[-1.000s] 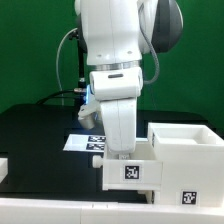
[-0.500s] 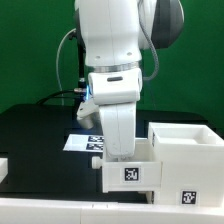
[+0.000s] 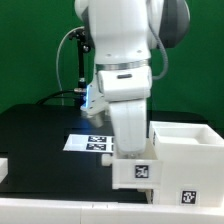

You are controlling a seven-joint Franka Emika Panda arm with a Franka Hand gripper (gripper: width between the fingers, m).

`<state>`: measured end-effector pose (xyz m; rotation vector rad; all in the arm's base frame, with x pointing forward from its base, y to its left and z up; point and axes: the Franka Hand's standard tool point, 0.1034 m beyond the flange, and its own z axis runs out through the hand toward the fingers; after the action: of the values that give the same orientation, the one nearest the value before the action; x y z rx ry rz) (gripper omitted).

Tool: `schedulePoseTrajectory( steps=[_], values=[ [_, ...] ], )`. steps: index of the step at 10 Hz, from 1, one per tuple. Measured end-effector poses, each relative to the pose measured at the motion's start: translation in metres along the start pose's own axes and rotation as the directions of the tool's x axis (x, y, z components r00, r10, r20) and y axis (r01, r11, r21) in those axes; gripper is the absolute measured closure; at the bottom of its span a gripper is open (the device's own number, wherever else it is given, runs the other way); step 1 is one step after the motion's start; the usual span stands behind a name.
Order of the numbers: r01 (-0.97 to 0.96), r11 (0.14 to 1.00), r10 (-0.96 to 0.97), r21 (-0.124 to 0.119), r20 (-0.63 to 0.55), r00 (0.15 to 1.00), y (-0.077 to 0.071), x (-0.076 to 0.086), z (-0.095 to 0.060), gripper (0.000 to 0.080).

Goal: Assemble drawer

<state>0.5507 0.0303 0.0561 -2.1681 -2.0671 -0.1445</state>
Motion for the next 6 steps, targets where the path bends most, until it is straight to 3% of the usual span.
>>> schedulePoseTrajectory(
  steps=[4, 6],
  values=[
    [0.018, 1.000, -0.018, -0.022, -0.001, 1.000, 0.0005, 0.0009, 0.0004, 0.0761],
    [0.015, 1.000, -0.015, -0.020, -0.001, 1.000, 0.0001, -0.0003, 0.0012, 0.0761]
  ],
)
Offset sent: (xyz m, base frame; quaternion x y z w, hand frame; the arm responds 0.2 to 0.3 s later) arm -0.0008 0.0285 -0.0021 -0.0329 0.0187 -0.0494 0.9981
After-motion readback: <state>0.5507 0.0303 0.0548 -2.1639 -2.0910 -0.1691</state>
